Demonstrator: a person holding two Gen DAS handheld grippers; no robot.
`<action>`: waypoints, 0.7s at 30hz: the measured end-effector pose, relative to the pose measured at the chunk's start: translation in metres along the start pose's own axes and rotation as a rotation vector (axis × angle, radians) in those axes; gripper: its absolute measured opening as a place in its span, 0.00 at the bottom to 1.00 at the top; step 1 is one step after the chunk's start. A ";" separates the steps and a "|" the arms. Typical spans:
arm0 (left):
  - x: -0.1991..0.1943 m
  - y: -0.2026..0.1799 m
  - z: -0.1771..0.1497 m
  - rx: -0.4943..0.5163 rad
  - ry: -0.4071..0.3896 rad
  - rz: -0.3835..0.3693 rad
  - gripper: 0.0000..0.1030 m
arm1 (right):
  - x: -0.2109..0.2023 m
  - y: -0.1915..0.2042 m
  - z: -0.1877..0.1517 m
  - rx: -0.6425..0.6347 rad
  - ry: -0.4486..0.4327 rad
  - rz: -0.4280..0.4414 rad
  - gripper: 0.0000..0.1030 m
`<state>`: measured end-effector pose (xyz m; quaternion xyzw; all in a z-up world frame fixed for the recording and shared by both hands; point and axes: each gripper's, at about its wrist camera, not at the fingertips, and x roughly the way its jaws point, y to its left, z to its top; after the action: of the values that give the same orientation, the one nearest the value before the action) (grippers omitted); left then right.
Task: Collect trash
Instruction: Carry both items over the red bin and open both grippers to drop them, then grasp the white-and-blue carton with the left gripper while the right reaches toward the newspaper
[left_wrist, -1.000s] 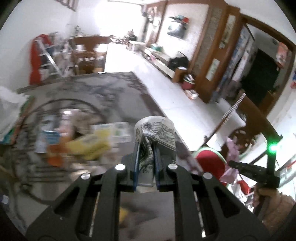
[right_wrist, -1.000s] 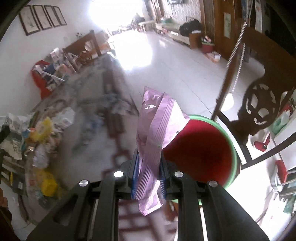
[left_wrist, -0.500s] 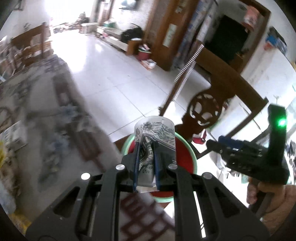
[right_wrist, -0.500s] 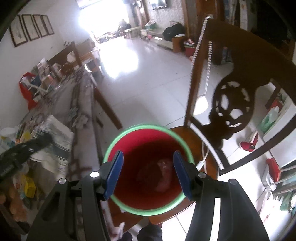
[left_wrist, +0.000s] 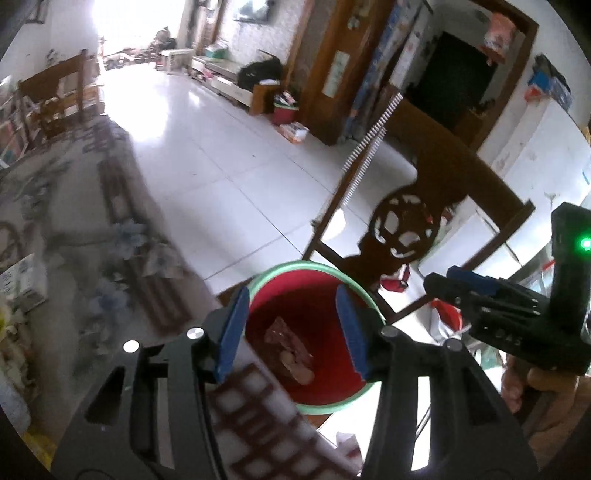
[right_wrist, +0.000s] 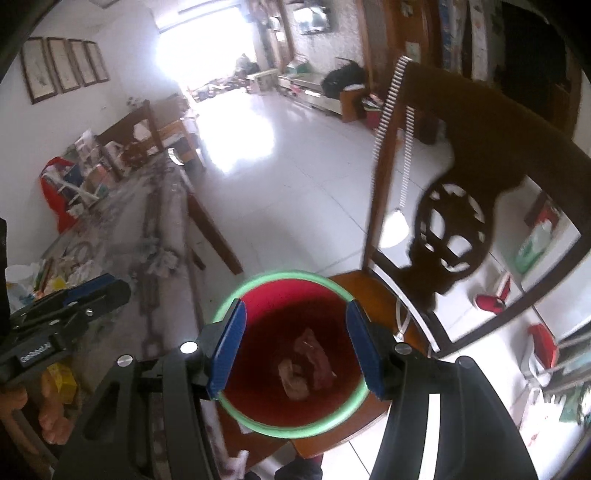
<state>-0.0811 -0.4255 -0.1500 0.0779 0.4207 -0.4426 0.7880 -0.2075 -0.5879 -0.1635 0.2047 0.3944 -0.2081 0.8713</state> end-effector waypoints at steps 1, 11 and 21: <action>-0.006 0.006 0.000 -0.011 -0.011 0.014 0.46 | 0.001 0.011 0.003 -0.019 -0.001 0.019 0.53; -0.134 0.144 -0.034 -0.249 -0.167 0.254 0.46 | 0.032 0.153 0.008 -0.217 0.042 0.189 0.53; -0.215 0.343 -0.071 -0.448 -0.156 0.527 0.38 | 0.034 0.313 -0.031 -0.364 0.089 0.321 0.53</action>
<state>0.0841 -0.0496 -0.1233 -0.0250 0.4112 -0.1254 0.9025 -0.0417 -0.3193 -0.1486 0.1132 0.4257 0.0165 0.8976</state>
